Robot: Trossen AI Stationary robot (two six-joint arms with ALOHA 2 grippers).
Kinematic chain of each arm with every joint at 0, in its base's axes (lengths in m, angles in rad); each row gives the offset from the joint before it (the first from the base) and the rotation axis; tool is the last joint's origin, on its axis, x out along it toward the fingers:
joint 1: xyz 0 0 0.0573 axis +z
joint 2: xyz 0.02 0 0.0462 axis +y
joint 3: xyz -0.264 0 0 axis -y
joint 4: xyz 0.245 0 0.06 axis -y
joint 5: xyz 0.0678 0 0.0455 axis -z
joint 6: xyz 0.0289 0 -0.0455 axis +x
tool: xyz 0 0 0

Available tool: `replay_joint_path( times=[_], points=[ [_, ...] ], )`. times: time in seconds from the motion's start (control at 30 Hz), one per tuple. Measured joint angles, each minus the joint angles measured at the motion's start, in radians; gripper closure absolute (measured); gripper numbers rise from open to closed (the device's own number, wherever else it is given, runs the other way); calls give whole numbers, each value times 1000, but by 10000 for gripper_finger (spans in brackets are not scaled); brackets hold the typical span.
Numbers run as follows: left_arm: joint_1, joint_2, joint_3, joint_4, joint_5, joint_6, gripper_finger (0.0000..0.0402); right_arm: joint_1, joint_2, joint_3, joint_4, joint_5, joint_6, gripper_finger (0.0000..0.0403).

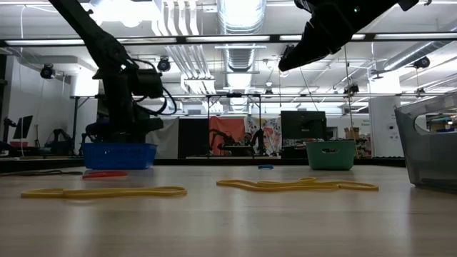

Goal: Sort rubber bands into baskets
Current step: Put the orange rubber band from the left blue bin into the right blue bin

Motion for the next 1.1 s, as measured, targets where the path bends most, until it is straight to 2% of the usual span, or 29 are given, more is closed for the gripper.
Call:
replay_joint_path(
  times=[0.23, 0.37, 0.5, 0.67, 0.73, 1.1],
  points=[
    [0, 83, 5, 24, -9, 9, 241, 0, 0, -4, 0, 0, 0, 220],
    [0, 100, 6, 27, -9, 14, 257, 0, 0, -5, 0, 0, -5, 220],
    [0, 92, 3, 29, -10, 14, 301, 0, 0, -5, 1, 0, -8, 220],
    [0, 83, 3, 37, 0, 28, 378, 0, 0, -5, 1, 0, -7, 220],
    [0, 78, 1, 44, 0, 37, 395, 0, 0, -5, 1, 0, -7, 220],
    [0, -62, -3, 29, -4, 79, 401, 0, 0, -5, 1, 0, 2, 220]
  ],
)
